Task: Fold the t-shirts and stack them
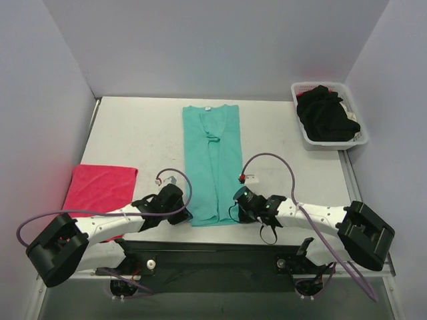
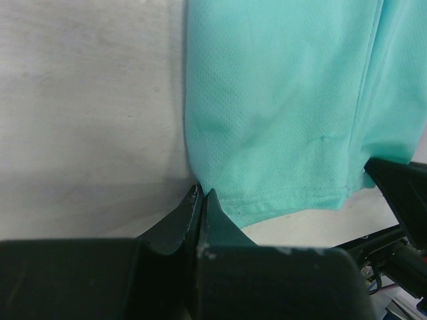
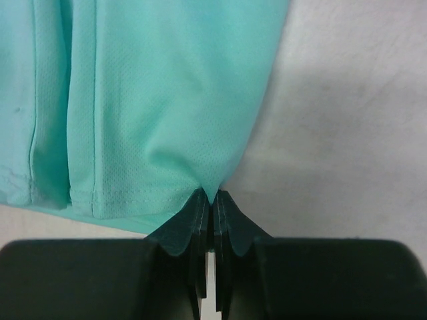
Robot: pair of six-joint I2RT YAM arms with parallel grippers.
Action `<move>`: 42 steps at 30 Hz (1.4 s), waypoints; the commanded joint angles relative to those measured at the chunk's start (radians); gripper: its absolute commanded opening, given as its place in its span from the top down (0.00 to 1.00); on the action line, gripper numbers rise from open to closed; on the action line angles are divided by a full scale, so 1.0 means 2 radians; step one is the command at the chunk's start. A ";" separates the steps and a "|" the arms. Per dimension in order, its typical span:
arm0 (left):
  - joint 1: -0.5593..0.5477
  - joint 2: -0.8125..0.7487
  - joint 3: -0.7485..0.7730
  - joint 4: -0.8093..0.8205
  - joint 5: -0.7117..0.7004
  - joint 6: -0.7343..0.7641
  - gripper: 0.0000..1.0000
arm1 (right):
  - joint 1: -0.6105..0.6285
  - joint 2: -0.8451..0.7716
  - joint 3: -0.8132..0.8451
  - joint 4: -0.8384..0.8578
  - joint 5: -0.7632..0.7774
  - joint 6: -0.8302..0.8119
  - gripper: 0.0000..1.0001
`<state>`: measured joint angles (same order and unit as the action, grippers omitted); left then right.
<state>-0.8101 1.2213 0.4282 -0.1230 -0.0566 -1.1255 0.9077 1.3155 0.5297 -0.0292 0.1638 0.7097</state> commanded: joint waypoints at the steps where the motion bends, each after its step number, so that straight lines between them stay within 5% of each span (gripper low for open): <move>1: -0.001 -0.032 -0.018 -0.067 -0.034 -0.003 1.00 | 0.042 -0.012 -0.022 -0.074 -0.001 0.042 1.00; 15: -0.015 -0.170 -0.026 -0.138 -0.083 -0.004 1.00 | 0.137 -0.061 -0.008 -0.138 0.065 0.098 1.00; 42: -0.028 -0.111 0.048 -0.058 -0.058 0.106 1.00 | 0.136 -0.069 0.066 -0.173 0.154 0.075 1.00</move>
<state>-0.8623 0.9958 0.4591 -0.2974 -0.1486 -0.9581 1.1755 1.1912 0.6205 -0.3210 0.3923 0.8696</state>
